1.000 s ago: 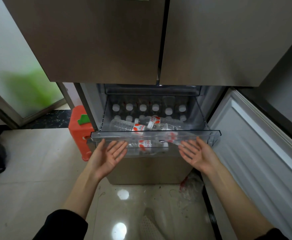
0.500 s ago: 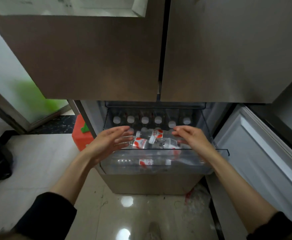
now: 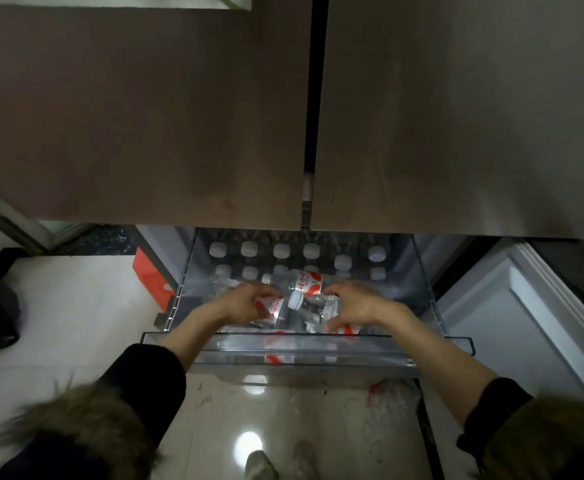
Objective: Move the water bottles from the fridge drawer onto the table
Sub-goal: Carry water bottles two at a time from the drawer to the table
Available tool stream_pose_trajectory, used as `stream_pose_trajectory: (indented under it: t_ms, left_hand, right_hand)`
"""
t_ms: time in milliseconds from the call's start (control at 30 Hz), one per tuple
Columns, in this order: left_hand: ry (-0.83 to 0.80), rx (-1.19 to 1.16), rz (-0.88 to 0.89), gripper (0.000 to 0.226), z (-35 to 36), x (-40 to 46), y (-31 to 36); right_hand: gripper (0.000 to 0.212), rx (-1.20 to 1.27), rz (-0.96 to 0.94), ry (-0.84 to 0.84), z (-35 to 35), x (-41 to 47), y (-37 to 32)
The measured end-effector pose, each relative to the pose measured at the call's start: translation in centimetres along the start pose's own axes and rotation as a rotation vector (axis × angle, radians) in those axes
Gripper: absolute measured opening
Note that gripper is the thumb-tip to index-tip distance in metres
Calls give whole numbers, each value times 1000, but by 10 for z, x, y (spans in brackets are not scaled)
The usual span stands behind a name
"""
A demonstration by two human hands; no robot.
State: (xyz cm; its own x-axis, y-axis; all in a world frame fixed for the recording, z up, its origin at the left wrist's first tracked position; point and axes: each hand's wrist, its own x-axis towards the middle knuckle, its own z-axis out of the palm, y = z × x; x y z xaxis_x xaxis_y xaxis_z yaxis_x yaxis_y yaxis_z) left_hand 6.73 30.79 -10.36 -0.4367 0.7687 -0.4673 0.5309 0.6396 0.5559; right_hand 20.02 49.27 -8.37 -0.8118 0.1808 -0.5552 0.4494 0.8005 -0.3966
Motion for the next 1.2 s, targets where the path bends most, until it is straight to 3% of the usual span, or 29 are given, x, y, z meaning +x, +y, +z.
stream_pose_trajectory:
  t_ms: [133,300,667,800,1000,1200]
  left_hand:
    - [-74,181,-14,62,2,17,-11]
    - [-95,408,20,68,5,29,-11]
    - [-31,479,161,70,-1,28,-8]
    - [3,363,163,74,-17,10,-4]
    - [178,69,244,74,-36,-19,-10]
    - [197,-41,188,88,-40,-31,-30]
  right_hand:
    - [75,-161,-5,21,2,5,1]
    - [54,-130,-3,60,4,8,5]
    - [63,16,7,199,-12,-11,13]
    - [60,86,-9,280,-20,-28,14]
    - [71,189,-62,347,-15,-45,5]
    - [77,361,-75,284,-12,-47,1]
